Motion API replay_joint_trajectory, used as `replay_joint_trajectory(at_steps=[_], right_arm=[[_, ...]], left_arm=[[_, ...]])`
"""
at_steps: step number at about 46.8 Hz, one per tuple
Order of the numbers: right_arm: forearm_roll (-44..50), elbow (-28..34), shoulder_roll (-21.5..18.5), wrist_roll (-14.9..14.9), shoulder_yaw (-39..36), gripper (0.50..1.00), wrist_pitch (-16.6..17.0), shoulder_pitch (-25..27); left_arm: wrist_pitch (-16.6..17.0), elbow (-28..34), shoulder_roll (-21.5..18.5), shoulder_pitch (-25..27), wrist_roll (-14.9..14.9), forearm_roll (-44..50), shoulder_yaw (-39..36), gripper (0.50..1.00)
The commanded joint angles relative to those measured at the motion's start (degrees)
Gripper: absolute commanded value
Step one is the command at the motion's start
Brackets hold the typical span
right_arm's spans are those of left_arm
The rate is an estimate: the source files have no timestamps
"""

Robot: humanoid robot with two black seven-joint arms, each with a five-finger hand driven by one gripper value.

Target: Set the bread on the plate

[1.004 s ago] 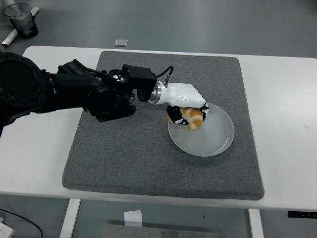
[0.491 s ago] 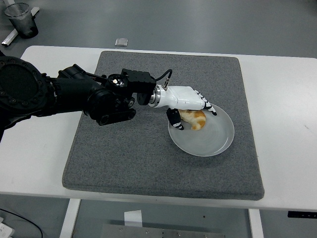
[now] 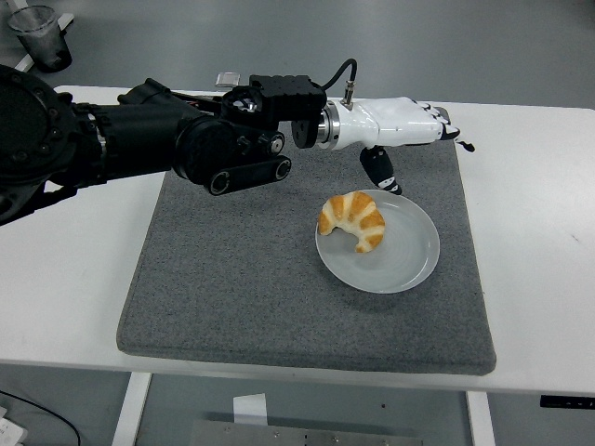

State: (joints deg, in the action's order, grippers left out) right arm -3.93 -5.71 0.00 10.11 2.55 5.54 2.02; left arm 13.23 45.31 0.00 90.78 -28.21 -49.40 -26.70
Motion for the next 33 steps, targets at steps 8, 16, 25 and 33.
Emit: replay_joint_trajectory(at_steps=[8, 16, 25, 33], right_arm=[[0.0, 0.0, 0.0, 0.0, 0.0, 0.932, 0.0, 0.0], [0.0, 0.0, 0.0, 0.0, 0.0, 0.932, 0.0, 0.0], [0.0, 0.0, 0.0, 0.0, 0.1, 0.932, 0.0, 0.0], [0.0, 0.0, 0.0, 0.0, 0.0, 0.932, 0.0, 0.0]], left_arm=[[-1.2, -0.8, -3.8, 0.2, 0.0, 12.5, 6.7, 0.996], [-2.5, -0.8, -9.6, -0.7, 0.3, 22.1, 12.0, 0.996], [-2.5, -1.2, -15.0, -3.3, 0.7, 38.0, 17.3, 0.996], [-2.0, -6.3, -16.2, -8.7, 0.7, 51.8, 24.5, 0.996]])
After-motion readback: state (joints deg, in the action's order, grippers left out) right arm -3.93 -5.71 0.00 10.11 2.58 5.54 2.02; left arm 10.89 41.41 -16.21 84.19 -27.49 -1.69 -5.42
